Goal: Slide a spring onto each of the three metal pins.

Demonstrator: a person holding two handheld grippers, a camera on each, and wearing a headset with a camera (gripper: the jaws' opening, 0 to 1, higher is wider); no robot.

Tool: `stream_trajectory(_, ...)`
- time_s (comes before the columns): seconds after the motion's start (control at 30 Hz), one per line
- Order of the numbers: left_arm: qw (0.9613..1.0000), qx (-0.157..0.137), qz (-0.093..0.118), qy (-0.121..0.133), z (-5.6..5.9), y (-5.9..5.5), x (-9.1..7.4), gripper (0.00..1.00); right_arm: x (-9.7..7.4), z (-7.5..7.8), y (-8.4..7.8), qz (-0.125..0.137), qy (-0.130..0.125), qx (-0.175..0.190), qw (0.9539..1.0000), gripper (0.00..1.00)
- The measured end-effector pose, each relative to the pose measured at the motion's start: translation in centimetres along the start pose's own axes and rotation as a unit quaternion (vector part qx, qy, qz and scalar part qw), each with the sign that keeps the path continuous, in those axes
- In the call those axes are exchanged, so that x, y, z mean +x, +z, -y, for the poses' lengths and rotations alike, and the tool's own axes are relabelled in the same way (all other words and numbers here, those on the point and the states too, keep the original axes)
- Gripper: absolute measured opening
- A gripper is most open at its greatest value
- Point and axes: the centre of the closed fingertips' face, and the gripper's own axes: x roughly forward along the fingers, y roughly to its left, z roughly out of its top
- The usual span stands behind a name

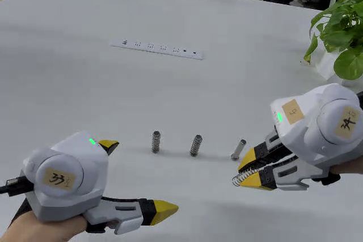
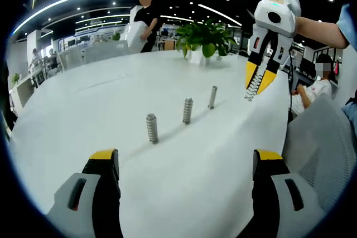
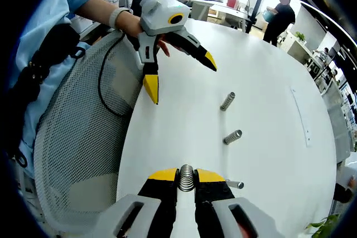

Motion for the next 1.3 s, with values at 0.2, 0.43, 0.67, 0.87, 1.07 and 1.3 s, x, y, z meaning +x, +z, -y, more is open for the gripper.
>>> stream_trajectory(0.2, 1.0, 0.006, -0.005, 0.005, 0.1, -0.3, -0.1, 0.99, -0.7, 2.1, -1.2, -0.029, -0.01, -0.011, 0.9995, 0.08)
stream_trajectory(0.43, 0.9999, 0.003, -0.003, 0.011, 0.0, -0.3, -0.3, 0.99, -1.1, 4.7, -1.8, -0.049, -0.014, -0.02, 0.9985, 0.08)
stream_trajectory(0.67, 0.9999, -0.002, 0.001, 0.012, -0.1, -0.2, -0.5, 0.99, -1.0, 6.5, -2.1, -0.067, -0.013, -0.028, 0.9973, 0.08)
stream_trajectory(0.87, 0.9999, -0.001, 0.001, 0.011, 0.0, -0.2, -0.5, 0.99, -0.5, 7.4, -2.3, -0.084, -0.005, -0.033, 0.996, 0.08)
stream_trajectory(1.07, 1.0, 0.001, 0.002, 0.005, 0.3, -0.2, -0.4, 0.99, 0.0, 7.6, -2.4, -0.087, 0.005, -0.035, 0.9956, 0.08)
stream_trajectory(1.3, 1.0, 0.002, 0.002, -0.001, 0.6, -0.3, -0.2, 0.99, 0.4, 8.1, -3.0, -0.098, 0.013, -0.034, 0.9945, 0.08)
